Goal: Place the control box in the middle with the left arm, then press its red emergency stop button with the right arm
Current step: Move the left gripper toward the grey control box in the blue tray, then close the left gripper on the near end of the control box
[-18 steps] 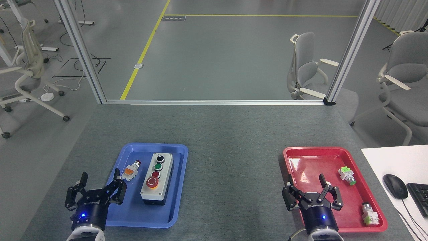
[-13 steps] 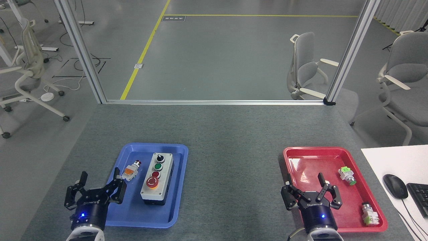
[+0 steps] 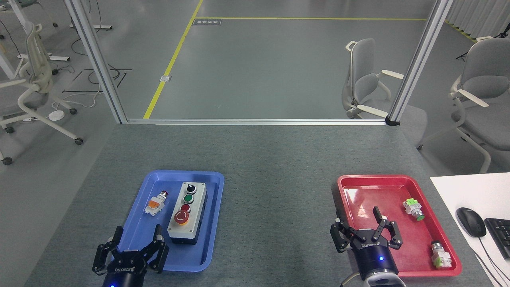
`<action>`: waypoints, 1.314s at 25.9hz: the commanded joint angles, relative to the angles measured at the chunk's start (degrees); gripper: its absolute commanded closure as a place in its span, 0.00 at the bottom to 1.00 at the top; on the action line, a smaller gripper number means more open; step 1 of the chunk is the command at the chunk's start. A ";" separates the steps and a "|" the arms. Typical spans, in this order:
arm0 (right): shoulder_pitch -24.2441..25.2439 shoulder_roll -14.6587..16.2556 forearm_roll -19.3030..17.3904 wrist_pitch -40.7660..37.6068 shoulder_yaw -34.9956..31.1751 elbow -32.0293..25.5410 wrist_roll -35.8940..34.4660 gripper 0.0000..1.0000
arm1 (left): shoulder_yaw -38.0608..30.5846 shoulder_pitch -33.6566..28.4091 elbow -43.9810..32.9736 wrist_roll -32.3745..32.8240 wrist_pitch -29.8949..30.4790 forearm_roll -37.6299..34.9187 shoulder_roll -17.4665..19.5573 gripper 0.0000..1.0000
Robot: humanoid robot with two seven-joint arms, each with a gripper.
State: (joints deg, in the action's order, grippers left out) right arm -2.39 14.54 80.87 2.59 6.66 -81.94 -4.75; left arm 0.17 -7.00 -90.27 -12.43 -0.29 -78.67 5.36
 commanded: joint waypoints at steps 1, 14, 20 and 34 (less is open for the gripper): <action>0.28 0.05 -0.36 -2.41 -0.25 0.03 2.03 0.02 | 4.84 0.15 0.80 0.03 -4.28 -6.32 -2.10 0.05; -0.16 -0.12 -8.62 1.63 -0.34 -0.15 -0.35 0.02 | 9.76 9.64 18.46 0.47 -12.28 -10.01 -4.92 0.05; -0.16 -0.39 -8.62 4.18 -0.95 -0.15 -2.81 0.02 | 9.59 13.51 22.77 0.82 -12.63 -9.14 -4.83 0.05; -0.69 -0.21 -6.34 2.16 -0.60 -0.15 -2.02 0.03 | 9.32 19.22 32.17 1.35 -12.54 -6.24 -5.27 0.04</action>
State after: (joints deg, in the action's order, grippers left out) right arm -2.95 14.04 72.92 5.25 5.97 -82.09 -7.28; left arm 9.50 10.71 -60.52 -11.00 -12.98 -85.84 0.14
